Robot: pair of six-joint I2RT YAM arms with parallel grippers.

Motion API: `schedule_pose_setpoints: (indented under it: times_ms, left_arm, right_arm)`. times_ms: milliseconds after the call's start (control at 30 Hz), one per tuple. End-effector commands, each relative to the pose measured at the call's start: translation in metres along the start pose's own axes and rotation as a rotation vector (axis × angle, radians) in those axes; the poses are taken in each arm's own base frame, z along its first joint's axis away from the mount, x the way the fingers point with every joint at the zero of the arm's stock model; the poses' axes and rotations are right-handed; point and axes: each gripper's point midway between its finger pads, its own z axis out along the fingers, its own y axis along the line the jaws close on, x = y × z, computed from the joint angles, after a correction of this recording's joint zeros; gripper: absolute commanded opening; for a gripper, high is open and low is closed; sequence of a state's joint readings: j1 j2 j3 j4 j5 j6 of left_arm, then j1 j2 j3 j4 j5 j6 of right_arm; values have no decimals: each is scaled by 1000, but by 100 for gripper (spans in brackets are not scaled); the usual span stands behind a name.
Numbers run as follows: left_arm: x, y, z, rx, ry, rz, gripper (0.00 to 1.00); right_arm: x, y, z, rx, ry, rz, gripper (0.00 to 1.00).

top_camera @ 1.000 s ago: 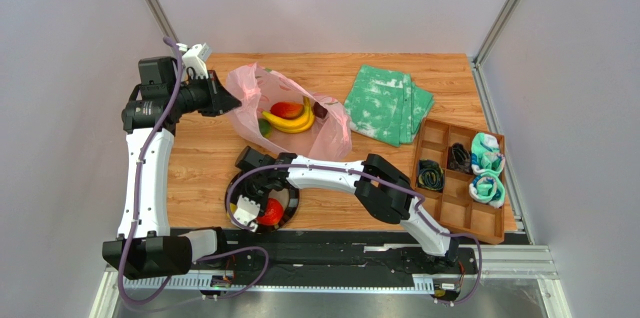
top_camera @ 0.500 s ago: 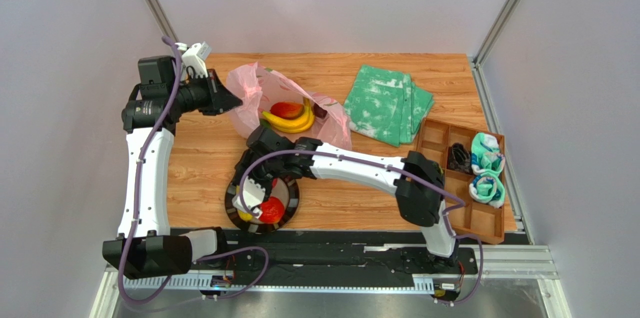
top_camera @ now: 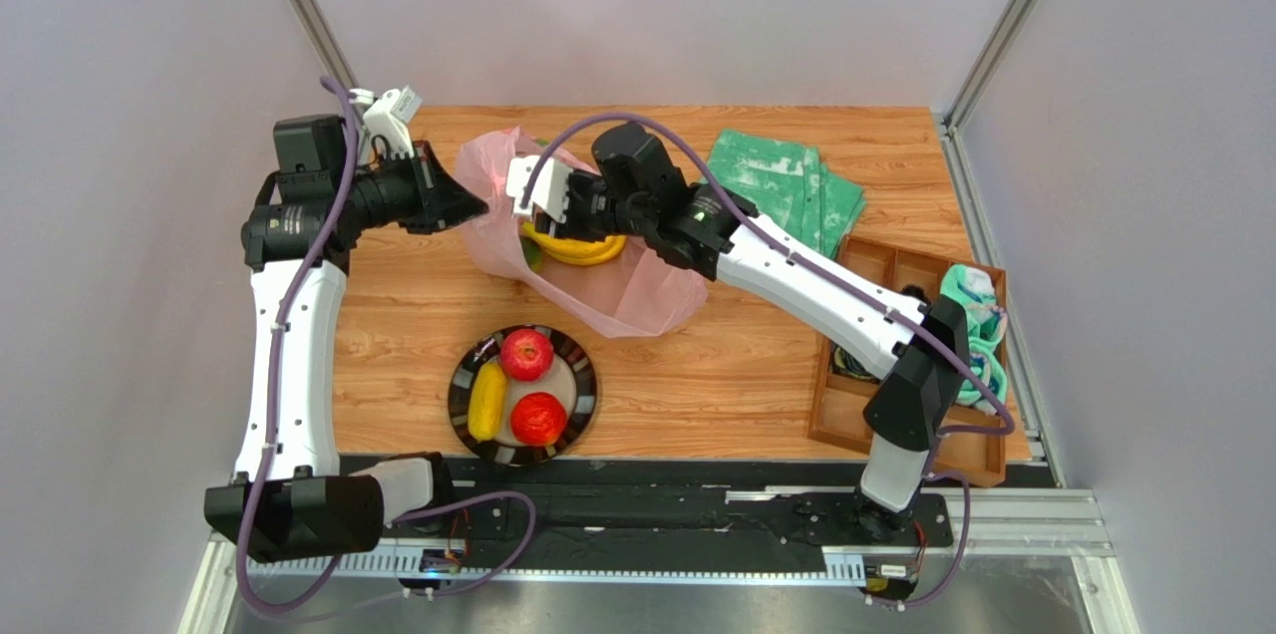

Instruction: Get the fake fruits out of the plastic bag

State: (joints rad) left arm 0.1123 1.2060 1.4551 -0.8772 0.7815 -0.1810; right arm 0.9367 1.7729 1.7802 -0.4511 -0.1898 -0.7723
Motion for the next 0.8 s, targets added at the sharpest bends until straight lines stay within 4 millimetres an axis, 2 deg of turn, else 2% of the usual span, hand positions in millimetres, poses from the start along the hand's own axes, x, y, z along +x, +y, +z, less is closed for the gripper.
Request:
schedule_pose_setpoints:
  times_ms: [0,133,267,367,467,500,600,700,767]
  left_arm:
    - [5,-20,-13,56,-31,5,0]
    - [16,-23,-17,55,-30,-4,0]
    - [31,-21,-16,55,-7,-29,0]
    - [45,-21,-18,50,12,-57,0]
    - [59,-21,-19,48,31,-80,0]
    - [62,-20,-20,38,33,-85,0]
    - [77,-23,-24,44,56,-118,0]
    - [89,-30,-26,72,82,-149,0]
    - [95,-32,-28,78,92,-156,0]
  right_arm:
    - [25,-5,14,89,79,397,34]
    - [51,3,20,121,135,586,28]
    - [66,12,28,135,173,708,22]
    - [77,14,38,190,200,831,22]
    - [95,11,44,290,248,925,30]
    - [105,16,50,318,272,992,39]
    - [120,19,66,367,306,1137,52]
    - [128,16,76,395,314,1239,54]
    - [141,20,85,420,338,1321,54]
